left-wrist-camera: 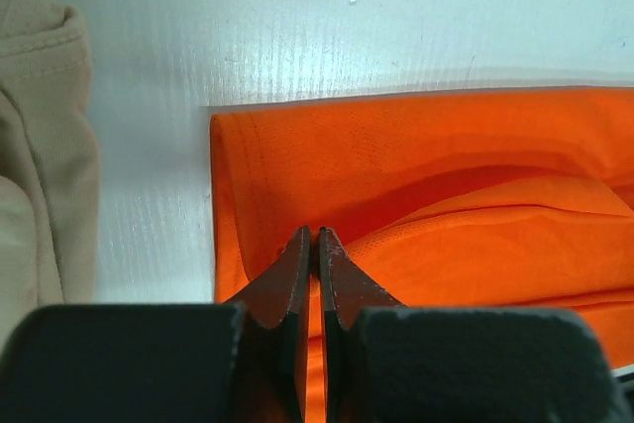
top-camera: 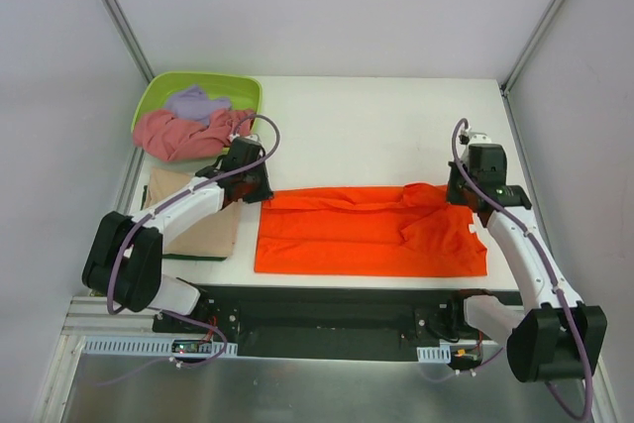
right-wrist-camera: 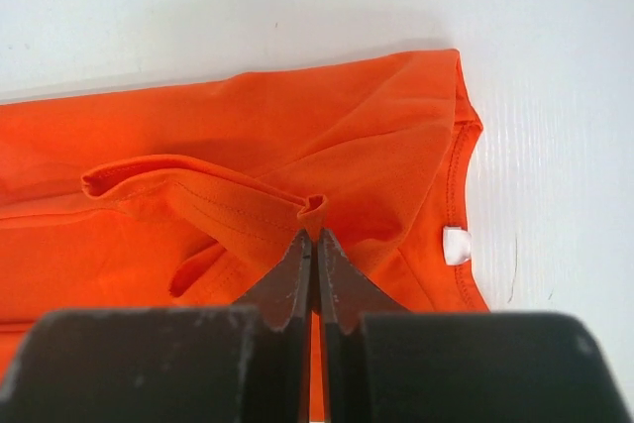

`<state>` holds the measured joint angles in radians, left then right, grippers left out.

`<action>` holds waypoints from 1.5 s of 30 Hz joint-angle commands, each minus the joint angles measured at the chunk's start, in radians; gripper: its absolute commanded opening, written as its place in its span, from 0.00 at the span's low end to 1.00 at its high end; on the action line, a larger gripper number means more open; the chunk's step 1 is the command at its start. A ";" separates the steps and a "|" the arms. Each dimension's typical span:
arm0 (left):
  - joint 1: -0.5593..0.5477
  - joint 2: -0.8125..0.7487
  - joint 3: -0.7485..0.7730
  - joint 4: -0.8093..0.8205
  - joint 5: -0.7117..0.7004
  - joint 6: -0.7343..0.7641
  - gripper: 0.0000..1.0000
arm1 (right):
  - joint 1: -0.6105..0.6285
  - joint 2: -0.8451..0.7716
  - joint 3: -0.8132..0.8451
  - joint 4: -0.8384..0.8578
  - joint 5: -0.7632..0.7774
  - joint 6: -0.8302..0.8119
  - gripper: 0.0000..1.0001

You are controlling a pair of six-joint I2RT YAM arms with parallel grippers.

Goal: Fold and stack the t-shirts
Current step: Fold the other side of the tshirt into a rectangle

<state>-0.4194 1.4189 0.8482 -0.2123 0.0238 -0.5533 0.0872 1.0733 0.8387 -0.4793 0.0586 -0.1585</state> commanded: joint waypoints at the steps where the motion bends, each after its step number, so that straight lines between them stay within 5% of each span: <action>1: -0.002 -0.060 -0.029 0.024 -0.004 -0.019 0.00 | -0.003 -0.053 -0.036 -0.033 0.023 0.037 0.01; 26: -0.002 -0.126 -0.138 0.024 0.022 -0.045 0.00 | -0.004 -0.187 -0.165 -0.093 -0.005 0.106 0.07; 32: -0.004 -0.175 -0.202 0.025 0.007 -0.063 0.27 | -0.004 -0.260 -0.237 -0.131 -0.032 0.204 0.16; 34: -0.004 -0.213 -0.212 0.025 0.018 -0.062 0.41 | -0.004 -0.303 -0.253 -0.163 -0.028 0.227 0.37; 37: -0.004 -0.273 -0.221 0.025 0.018 -0.068 0.99 | -0.004 -0.390 -0.253 -0.182 -0.023 0.232 0.69; 41: -0.005 -0.331 -0.196 0.027 0.056 -0.071 0.99 | -0.004 -0.493 -0.254 -0.124 -0.106 0.226 0.96; 45: -0.016 -0.316 -0.147 0.031 0.085 -0.066 0.99 | -0.004 -0.495 -0.265 -0.029 -0.265 0.246 0.96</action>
<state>-0.4202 1.0996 0.6395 -0.1970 0.0620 -0.6178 0.0868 0.5678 0.5766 -0.6098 -0.0402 0.0540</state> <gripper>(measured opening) 0.990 0.960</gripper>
